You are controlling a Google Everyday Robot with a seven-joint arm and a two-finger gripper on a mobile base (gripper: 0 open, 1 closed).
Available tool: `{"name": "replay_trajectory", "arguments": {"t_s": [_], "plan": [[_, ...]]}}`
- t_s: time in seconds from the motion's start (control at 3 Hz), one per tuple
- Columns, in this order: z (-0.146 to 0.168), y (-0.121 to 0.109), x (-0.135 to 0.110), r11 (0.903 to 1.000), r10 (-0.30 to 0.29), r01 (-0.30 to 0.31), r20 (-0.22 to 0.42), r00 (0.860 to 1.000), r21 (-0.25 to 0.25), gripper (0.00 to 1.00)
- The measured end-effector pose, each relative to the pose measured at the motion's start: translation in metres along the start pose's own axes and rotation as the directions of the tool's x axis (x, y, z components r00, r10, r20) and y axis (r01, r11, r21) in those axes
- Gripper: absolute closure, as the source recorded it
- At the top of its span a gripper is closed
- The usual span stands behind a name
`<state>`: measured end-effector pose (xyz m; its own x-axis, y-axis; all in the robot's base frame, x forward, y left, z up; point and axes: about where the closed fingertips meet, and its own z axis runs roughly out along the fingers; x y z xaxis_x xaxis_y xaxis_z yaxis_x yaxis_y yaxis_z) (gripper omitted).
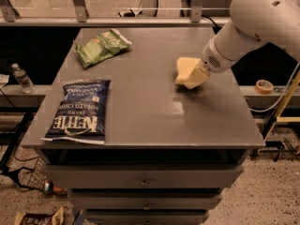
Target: Move sponge near blue chip bag
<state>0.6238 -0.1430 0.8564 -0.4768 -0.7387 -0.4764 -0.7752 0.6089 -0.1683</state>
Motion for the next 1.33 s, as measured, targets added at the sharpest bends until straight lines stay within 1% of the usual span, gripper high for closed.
{"name": "replay_trajectory", "arguments": {"t_s": [0.33, 0.67, 1.0, 1.33], "plan": [[-0.033, 0.008, -0.023, 0.9978, -0.066, 0.066, 0.104, 0.992, 0.006, 0.87], [-0.075, 0.037, -0.045, 0.9795, -0.189, 0.199, 0.216, 0.958, -0.029, 1.00], [-0.077, 0.043, -0.049, 0.9592, -0.268, 0.282, 0.236, 0.934, -0.024, 1.00], [-0.075, 0.061, -0.059, 0.9455, -0.300, 0.321, 0.235, 0.925, -0.055, 1.00]]}}
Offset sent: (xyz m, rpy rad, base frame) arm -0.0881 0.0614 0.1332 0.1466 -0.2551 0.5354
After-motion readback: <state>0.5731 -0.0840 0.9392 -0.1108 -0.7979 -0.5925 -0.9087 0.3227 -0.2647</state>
